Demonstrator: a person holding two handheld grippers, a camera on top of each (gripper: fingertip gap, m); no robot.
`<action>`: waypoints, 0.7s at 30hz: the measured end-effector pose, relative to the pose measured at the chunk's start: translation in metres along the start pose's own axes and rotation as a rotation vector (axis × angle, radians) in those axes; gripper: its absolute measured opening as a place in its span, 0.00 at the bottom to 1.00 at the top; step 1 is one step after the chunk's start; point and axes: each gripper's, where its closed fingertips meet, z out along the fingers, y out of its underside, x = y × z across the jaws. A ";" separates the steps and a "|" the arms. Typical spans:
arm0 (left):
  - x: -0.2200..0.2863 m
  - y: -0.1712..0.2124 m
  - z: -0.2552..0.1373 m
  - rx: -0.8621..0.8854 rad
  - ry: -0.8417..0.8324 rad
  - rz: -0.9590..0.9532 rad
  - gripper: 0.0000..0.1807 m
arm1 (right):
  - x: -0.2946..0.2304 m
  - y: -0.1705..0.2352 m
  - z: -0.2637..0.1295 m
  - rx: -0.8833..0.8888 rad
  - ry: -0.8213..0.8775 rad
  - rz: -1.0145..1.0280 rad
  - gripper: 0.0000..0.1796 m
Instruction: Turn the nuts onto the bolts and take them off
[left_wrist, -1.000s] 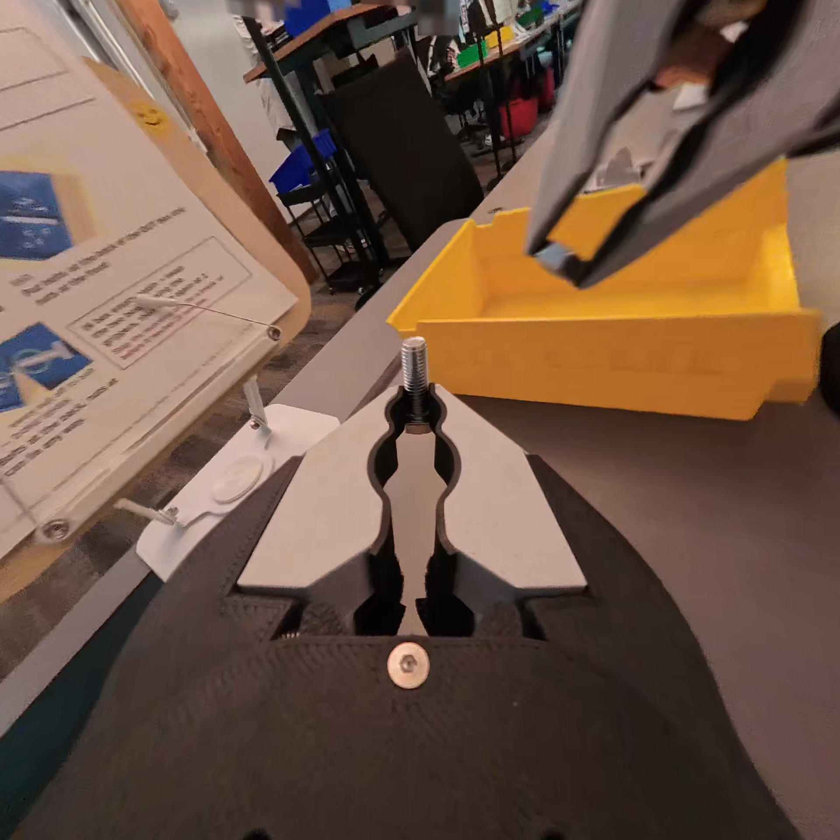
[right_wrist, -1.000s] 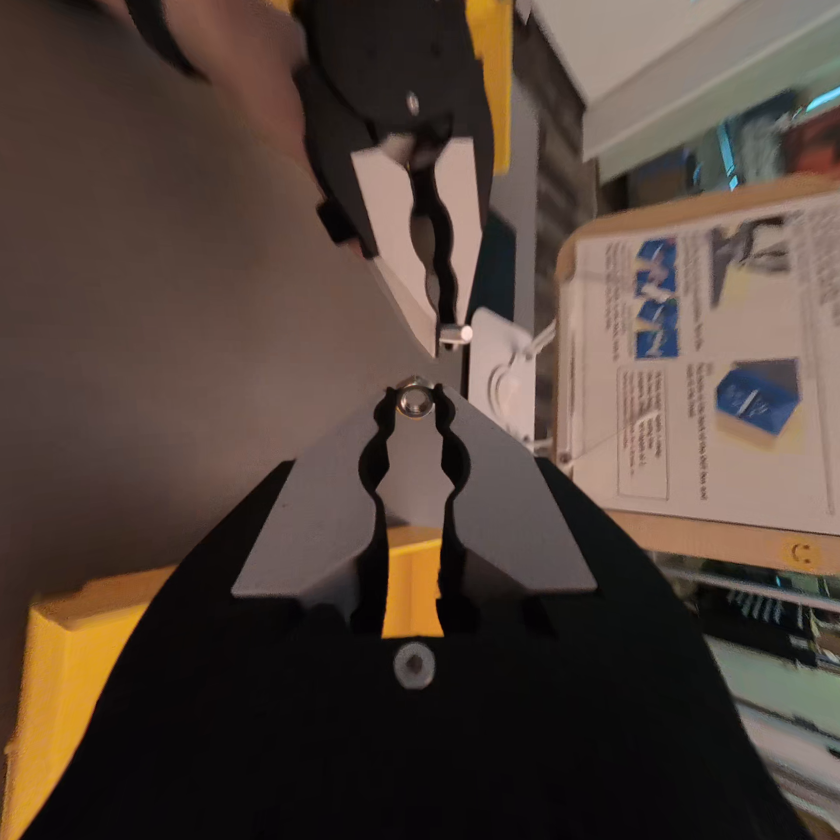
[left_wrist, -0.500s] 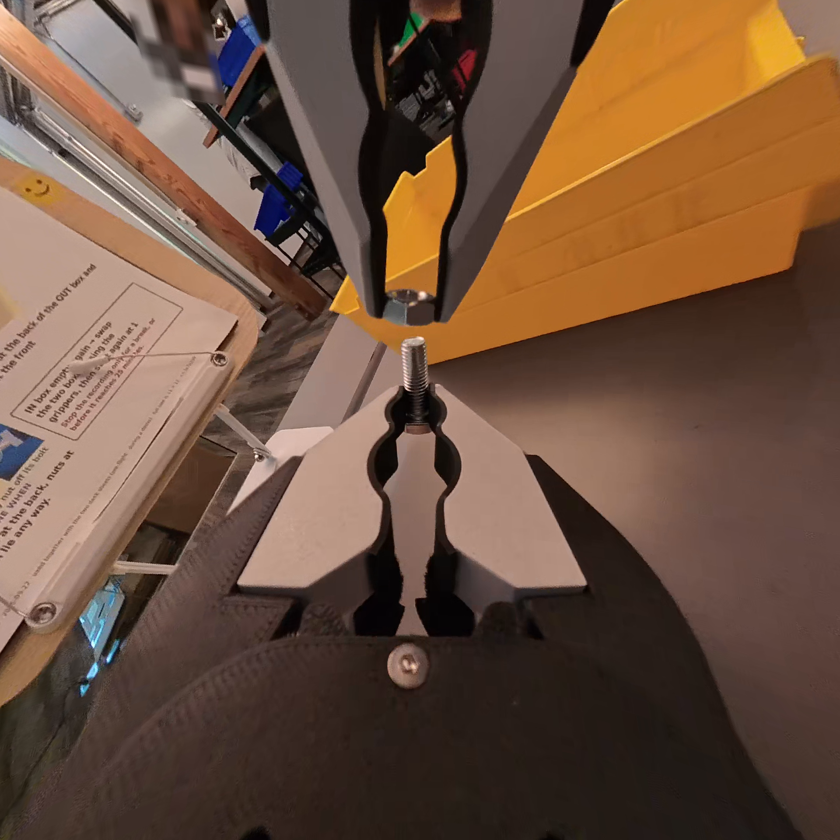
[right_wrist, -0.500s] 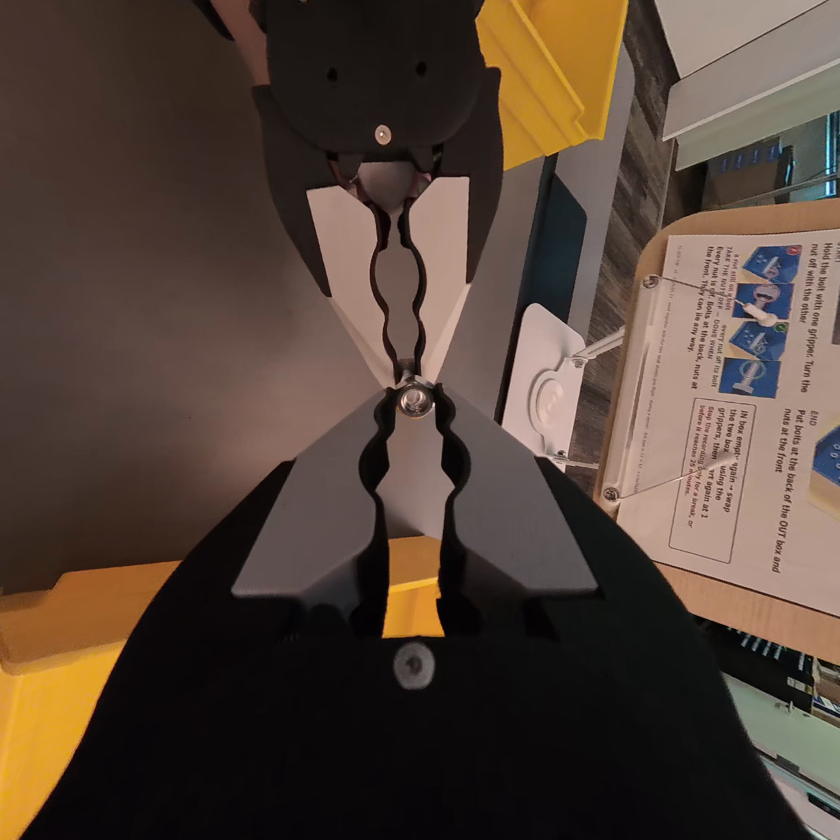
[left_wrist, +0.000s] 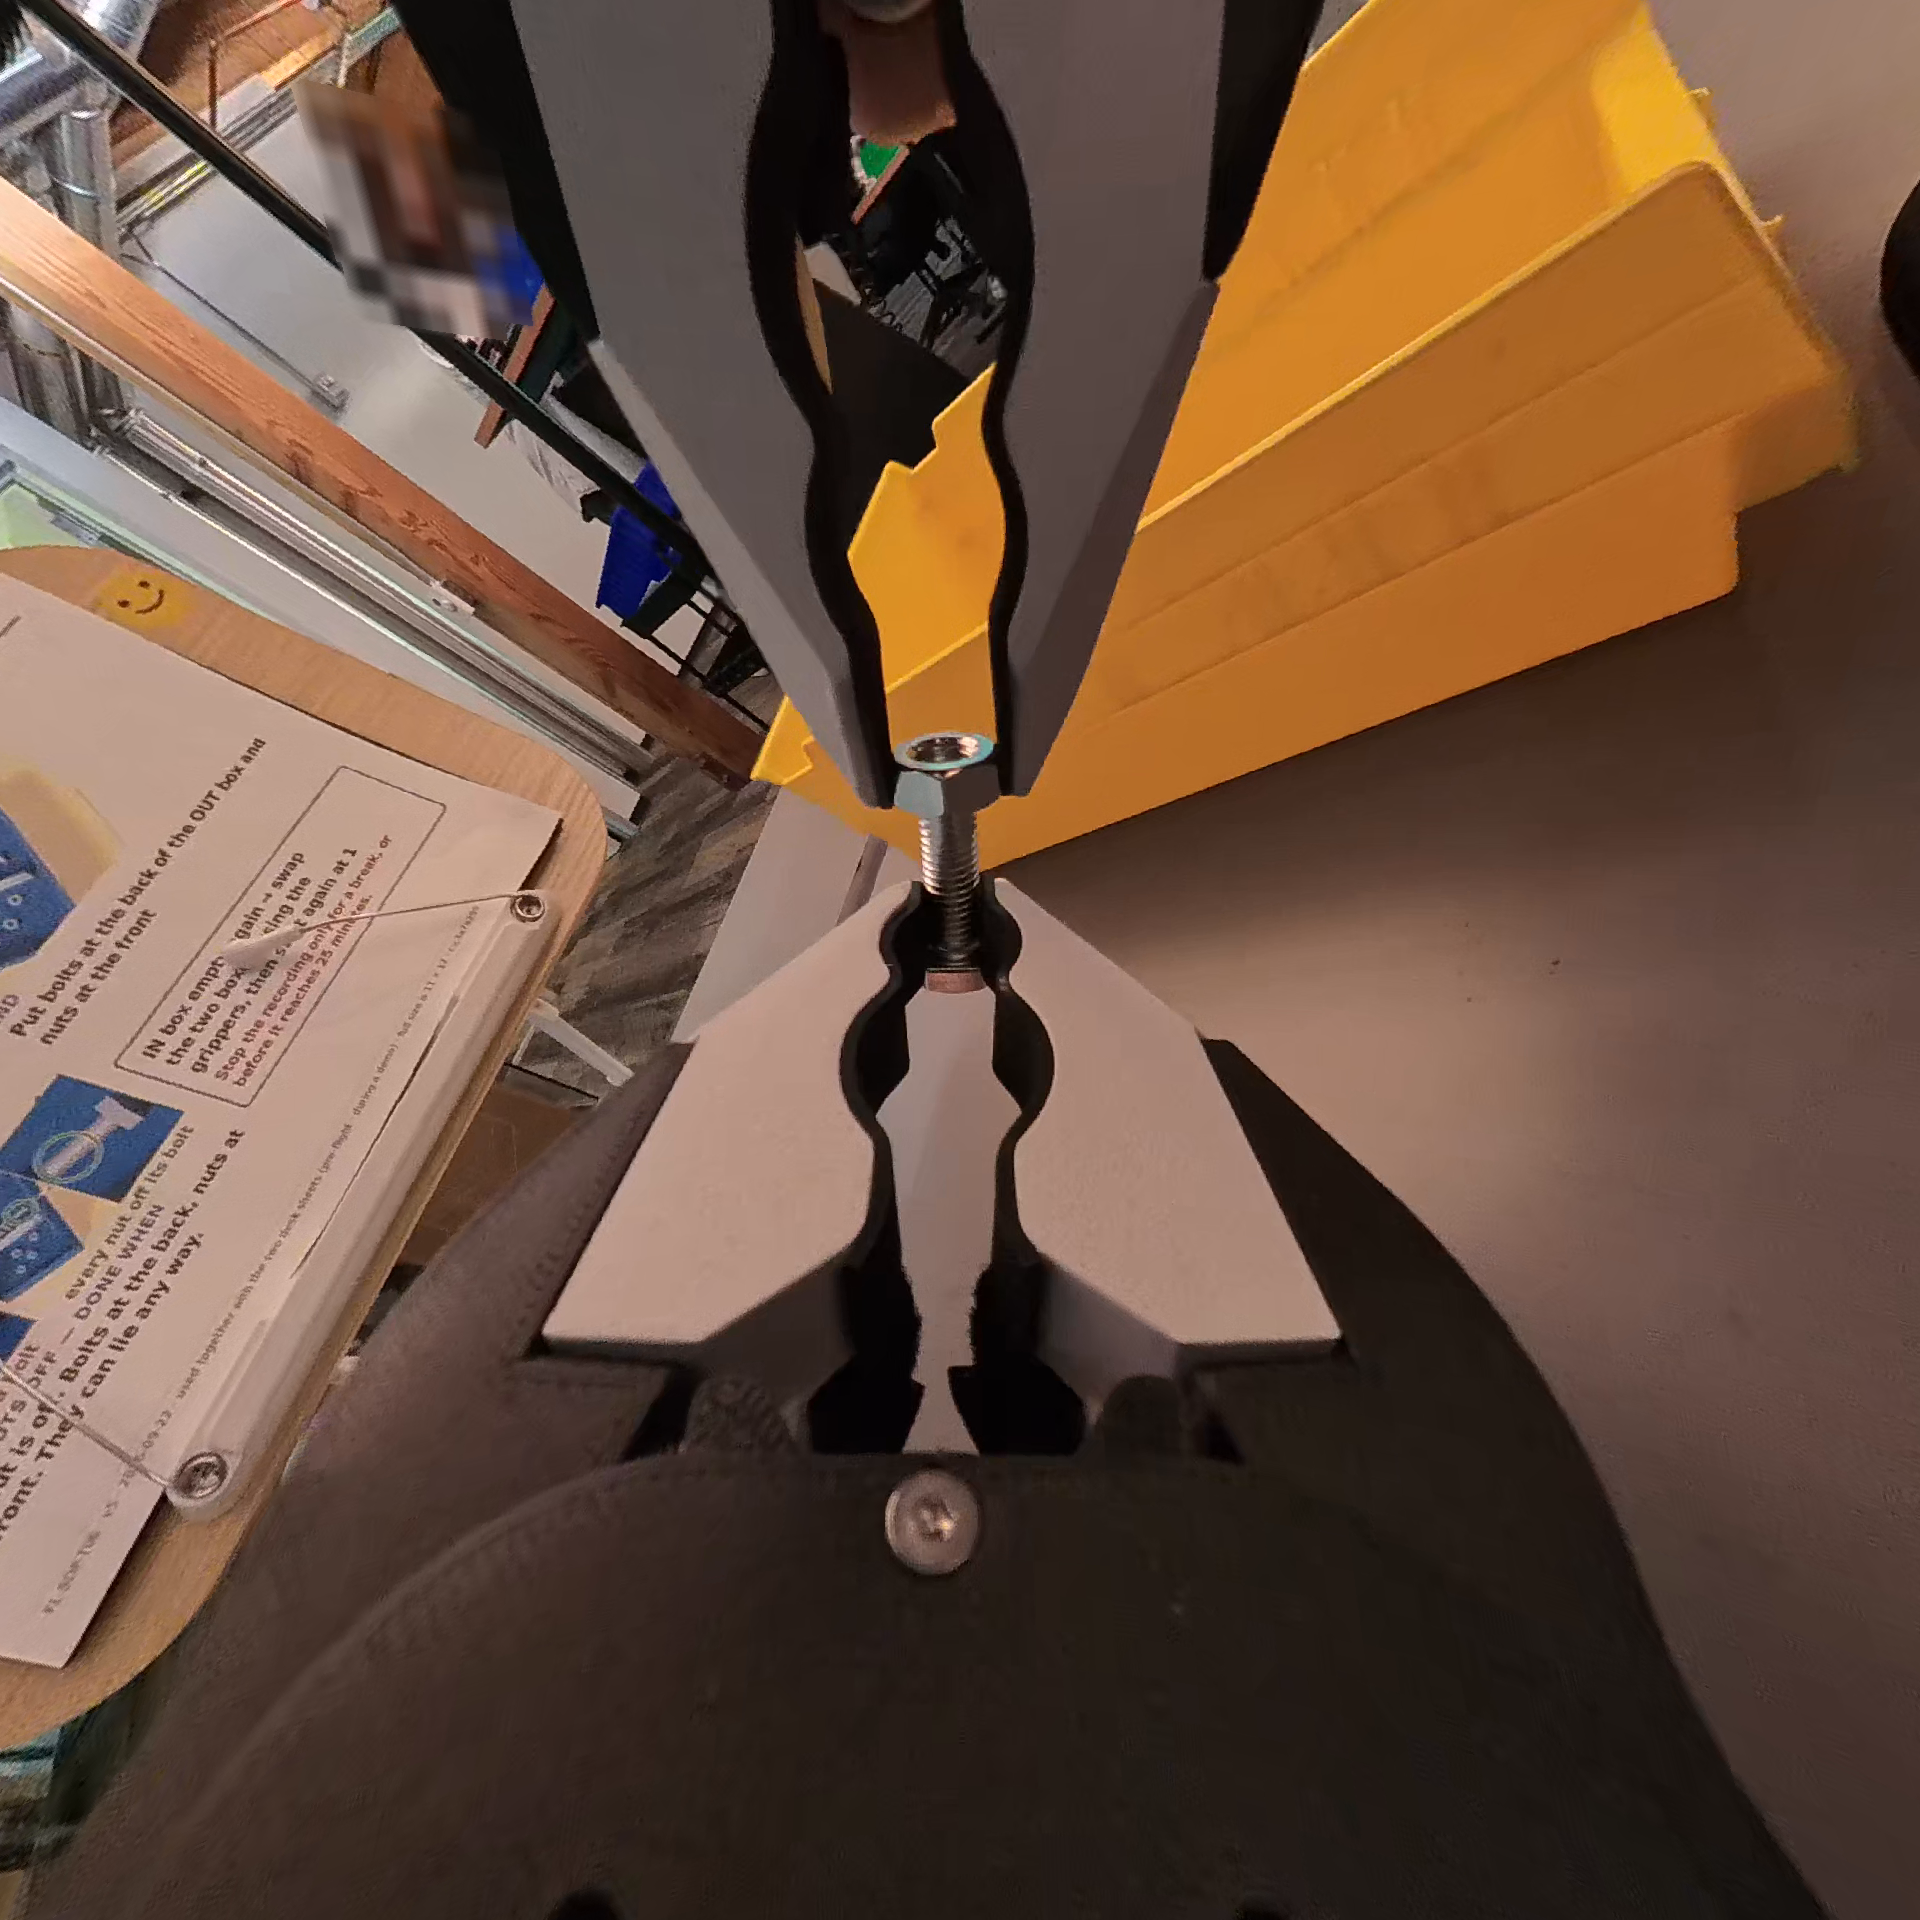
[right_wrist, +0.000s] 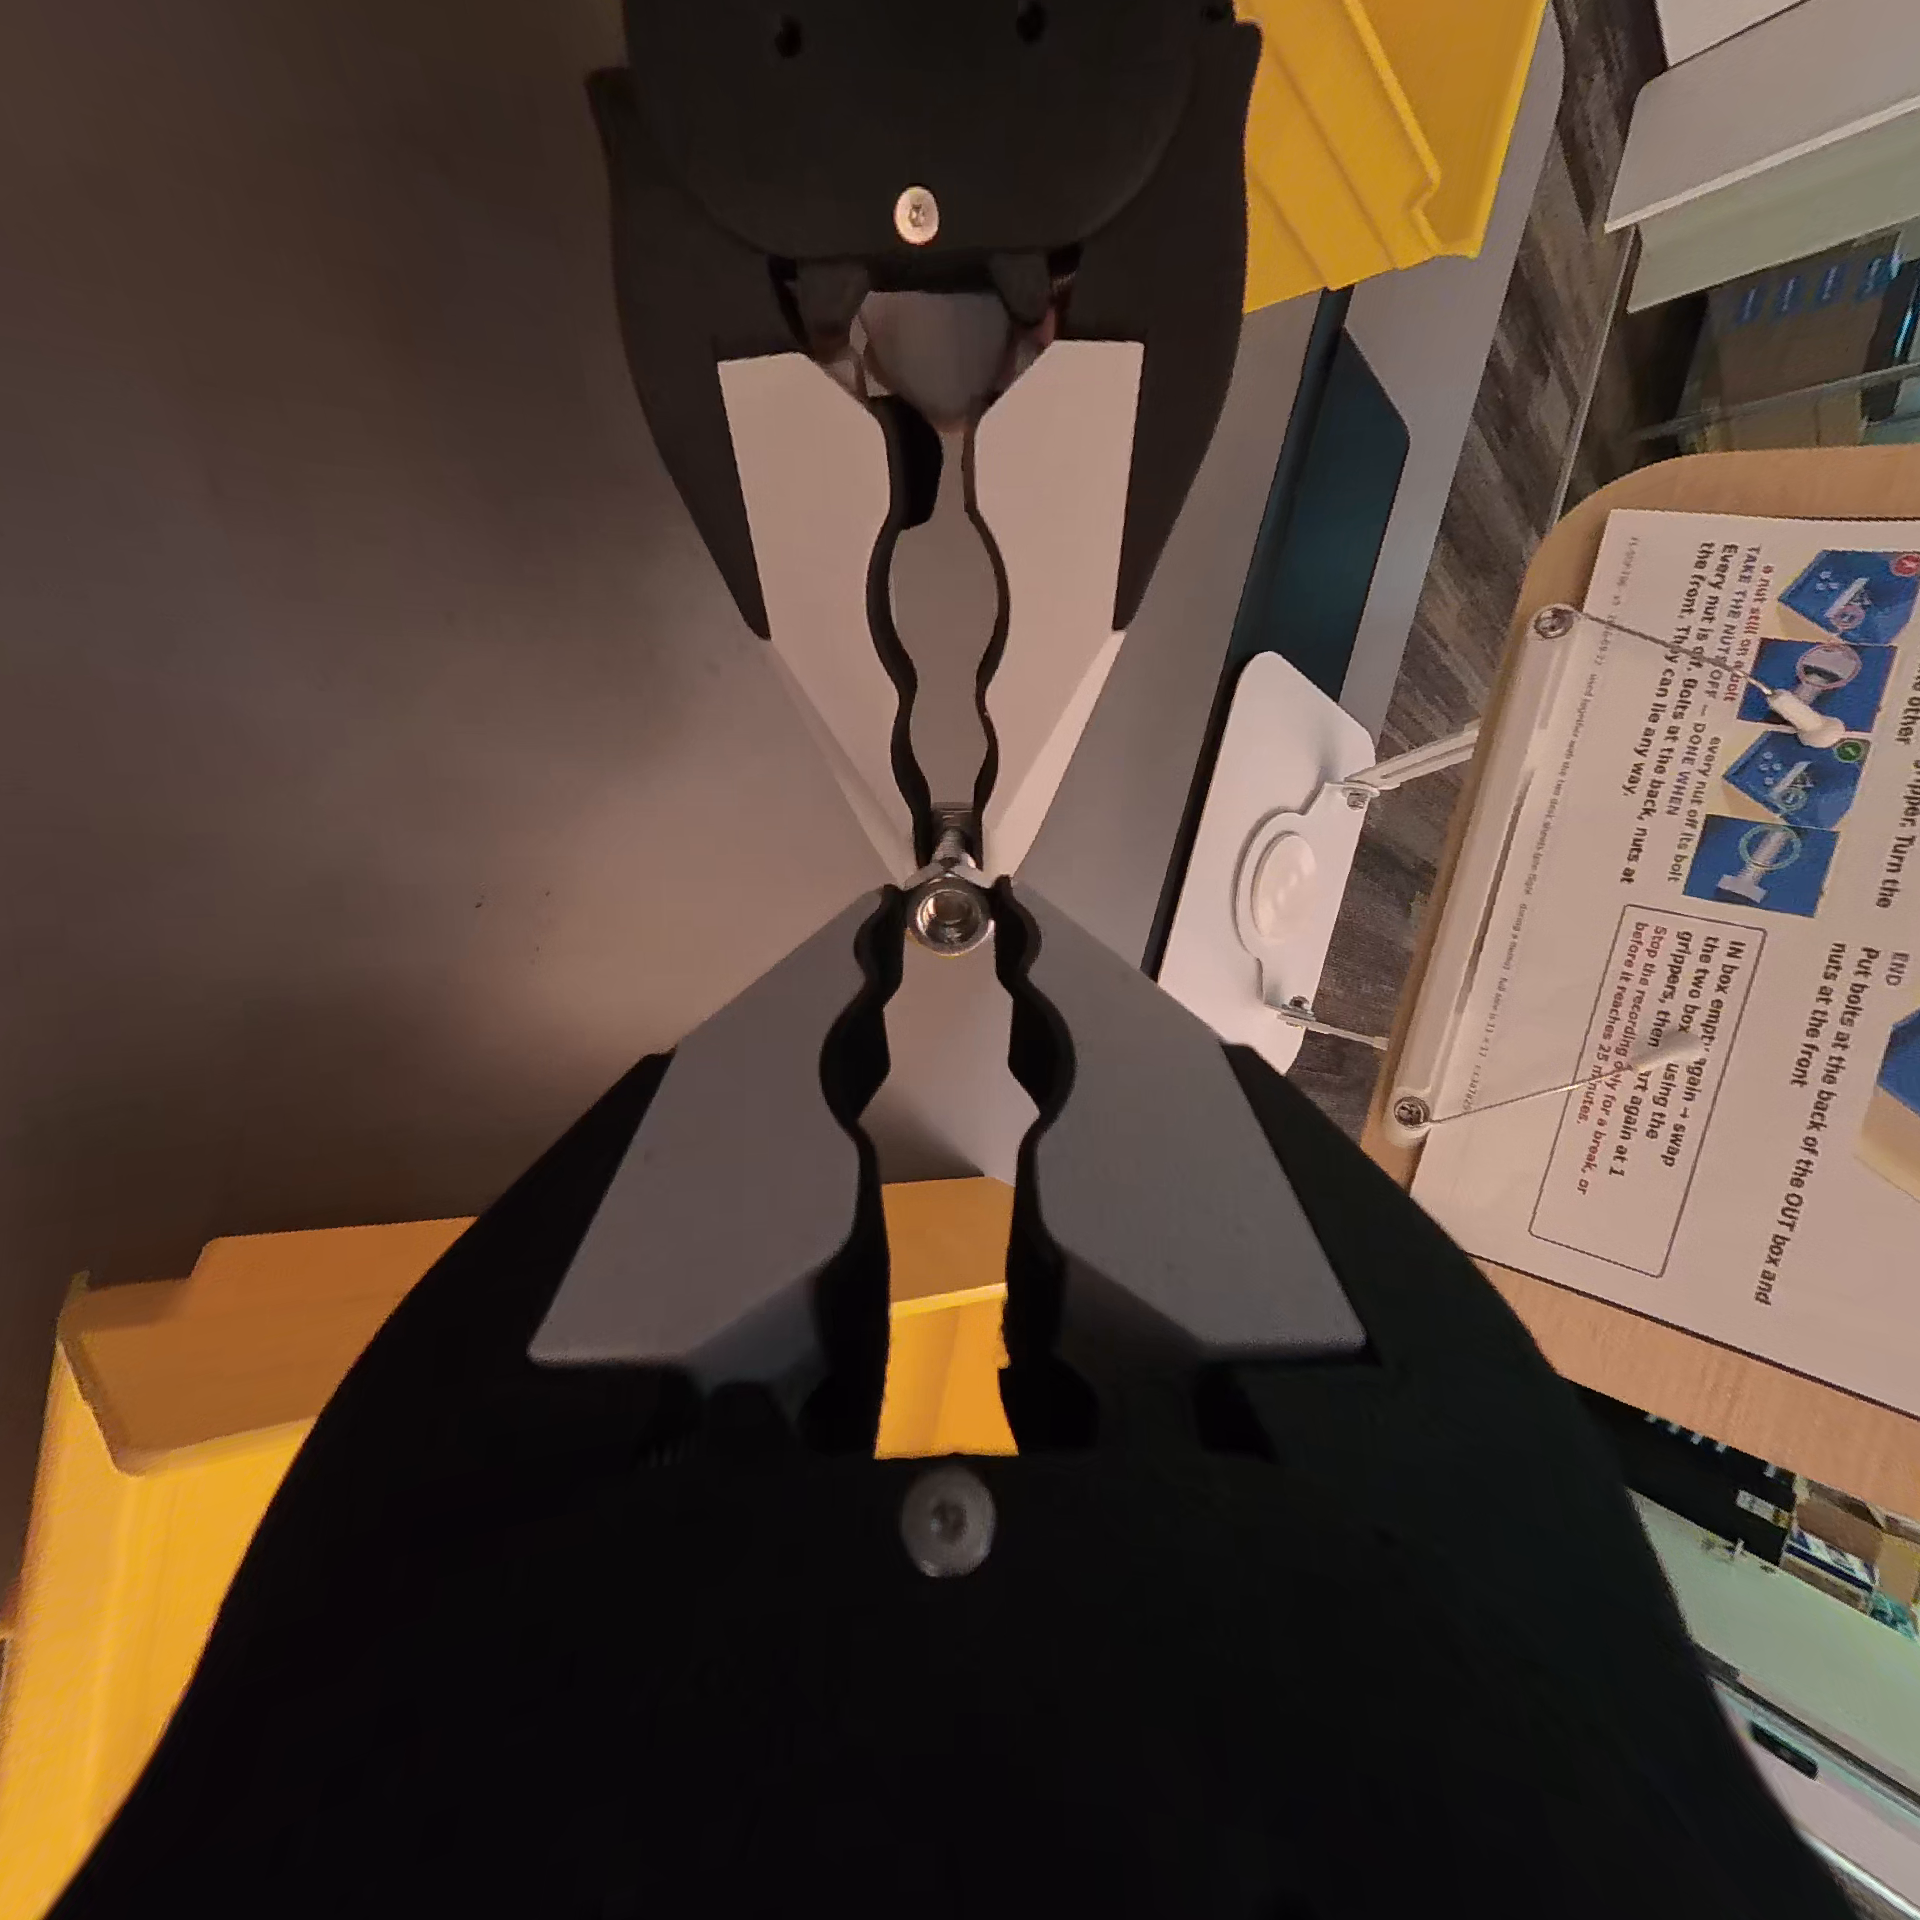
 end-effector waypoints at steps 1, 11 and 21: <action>-0.001 0.000 0.000 -0.004 -0.004 -0.001 0.04 | 0.001 0.000 0.000 0.003 -0.001 0.012 0.09; -0.016 0.005 -0.001 -0.085 -0.099 0.046 0.04 | 0.015 0.000 0.002 0.031 -0.018 0.313 0.09; -0.053 0.012 -0.015 -0.198 -0.283 0.081 0.04 | 0.051 -0.011 0.007 0.198 -0.086 0.949 0.09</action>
